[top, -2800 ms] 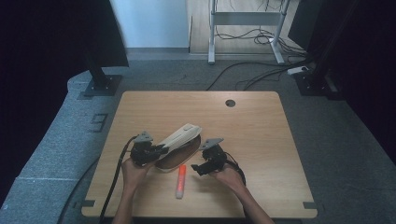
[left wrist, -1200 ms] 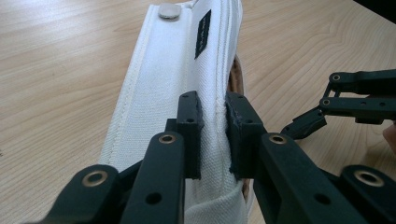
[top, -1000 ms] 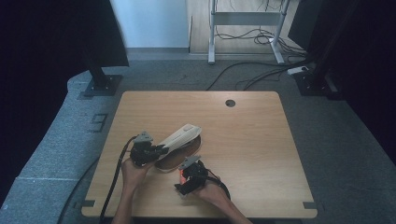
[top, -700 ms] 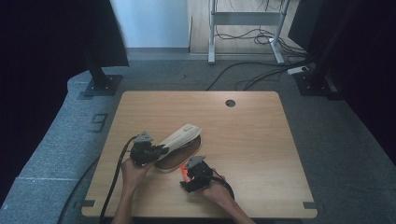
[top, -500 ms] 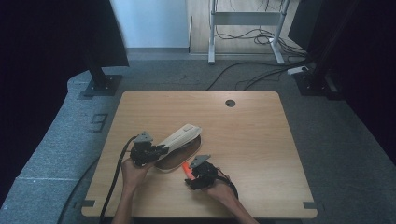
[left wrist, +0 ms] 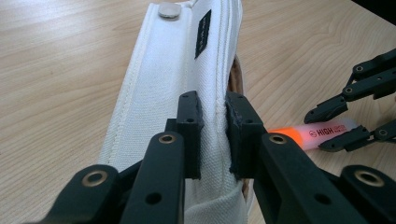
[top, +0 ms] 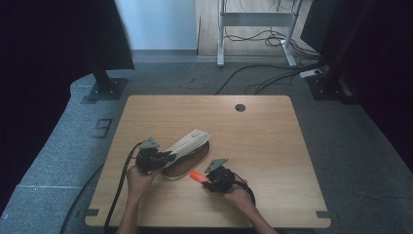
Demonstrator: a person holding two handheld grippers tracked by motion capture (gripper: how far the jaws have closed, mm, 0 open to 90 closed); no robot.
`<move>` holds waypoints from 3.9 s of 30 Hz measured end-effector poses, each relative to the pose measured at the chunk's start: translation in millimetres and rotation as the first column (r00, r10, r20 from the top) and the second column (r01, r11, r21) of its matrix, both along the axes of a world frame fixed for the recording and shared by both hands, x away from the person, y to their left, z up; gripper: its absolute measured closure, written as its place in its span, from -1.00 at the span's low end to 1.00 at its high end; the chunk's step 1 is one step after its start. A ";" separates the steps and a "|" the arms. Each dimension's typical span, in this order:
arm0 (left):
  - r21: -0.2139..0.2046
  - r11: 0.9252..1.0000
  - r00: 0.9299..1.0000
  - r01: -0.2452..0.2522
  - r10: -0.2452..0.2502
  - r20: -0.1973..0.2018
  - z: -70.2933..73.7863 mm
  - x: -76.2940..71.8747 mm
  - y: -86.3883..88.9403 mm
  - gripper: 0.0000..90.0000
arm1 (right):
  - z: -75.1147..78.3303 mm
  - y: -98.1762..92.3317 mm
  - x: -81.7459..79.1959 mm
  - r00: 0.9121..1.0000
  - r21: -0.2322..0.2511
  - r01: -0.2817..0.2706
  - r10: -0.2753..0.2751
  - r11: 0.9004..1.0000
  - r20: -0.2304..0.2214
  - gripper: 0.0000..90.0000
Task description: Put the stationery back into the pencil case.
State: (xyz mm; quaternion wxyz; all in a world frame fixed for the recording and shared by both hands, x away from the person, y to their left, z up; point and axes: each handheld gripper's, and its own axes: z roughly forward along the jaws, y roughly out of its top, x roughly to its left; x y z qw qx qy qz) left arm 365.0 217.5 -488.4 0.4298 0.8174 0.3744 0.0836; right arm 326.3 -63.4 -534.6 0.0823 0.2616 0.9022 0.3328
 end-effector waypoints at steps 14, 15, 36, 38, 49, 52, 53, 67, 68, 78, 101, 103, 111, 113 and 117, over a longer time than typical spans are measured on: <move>-0.009 1.000 1.000 -0.009 0.009 0.002 0.3 -0.2 0.8 0.72 | 17.5 -10.0 2.8 1.000 0.044 -0.002 0.001 0.999 0.021 0.45; -0.010 1.000 1.000 -0.010 0.010 0.002 0.5 -0.3 0.8 0.72 | 18.7 -10.6 3.8 1.000 0.046 0.002 -0.003 0.999 0.021 0.45; -0.028 1.000 1.000 -0.010 0.010 -0.001 3.7 -1.6 1.9 0.73 | 31.2 4.8 40.6 0.999 0.032 0.009 -0.010 0.999 0.031 0.45; -0.029 1.000 1.000 -0.010 0.010 -0.002 3.6 -1.5 2.0 0.73 | 31.4 8.6 43.6 0.999 0.024 0.007 -0.008 1.000 0.034 0.45; -0.032 0.999 1.000 -0.008 0.008 -0.001 4.0 -1.6 2.2 0.73 | 29.6 22.6 60.2 1.000 -0.016 0.004 -0.004 1.000 0.028 0.45; -0.036 0.999 1.000 -0.006 0.006 -0.002 4.1 -1.6 2.1 0.73 | 28.6 25.5 63.3 1.000 -0.025 0.003 -0.002 1.000 0.029 0.45; -0.038 0.999 1.000 -0.005 0.005 -0.003 4.1 -1.6 1.9 0.73 | 28.2 26.5 64.6 1.000 -0.029 0.003 -0.002 1.000 0.029 0.45; -0.050 0.999 1.000 0.008 -0.009 -0.010 3.2 -1.1 0.3 0.73 | 26.7 45.1 78.5 0.999 -0.038 -0.004 0.005 0.999 0.044 0.45; -0.050 0.999 1.000 0.009 -0.009 -0.010 3.2 -1.2 0.2 0.73 | 26.5 46.8 79.7 0.999 -0.040 -0.006 0.007 0.999 0.044 0.45; -0.045 0.999 1.000 0.010 -0.010 -0.007 3.0 -1.1 0.3 0.73 | 18.5 55.2 86.0 0.999 -0.024 0.004 -0.003 1.000 0.037 0.31; -0.043 0.999 1.000 0.013 -0.013 -0.008 2.4 -1.0 0.1 0.72 | 13.6 0.8 47.1 0.998 0.010 0.056 -0.056 0.998 -0.005 0.35; -0.043 0.999 1.000 0.013 -0.013 -0.008 2.4 -1.0 0.0 0.72 | 11.1 1.0 45.0 0.998 0.011 0.058 -0.058 0.998 -0.016 0.39; -0.041 0.999 1.000 0.013 -0.014 -0.010 1.9 -0.8 -0.5 0.72 | 4.7 6.2 45.9 0.997 -0.005 0.082 -0.082 0.997 -0.014 0.54; -0.041 0.999 1.000 0.012 -0.013 -0.010 1.6 -0.8 -0.8 0.72 | 4.5 6.4 48.2 0.996 -0.005 0.094 -0.094 0.996 -0.009 0.56; -0.040 0.999 1.000 0.013 -0.014 -0.010 1.3 -0.9 -1.3 0.72 | 5.0 6.1 53.8 0.994 -0.005 0.113 -0.113 0.994 0.005 0.59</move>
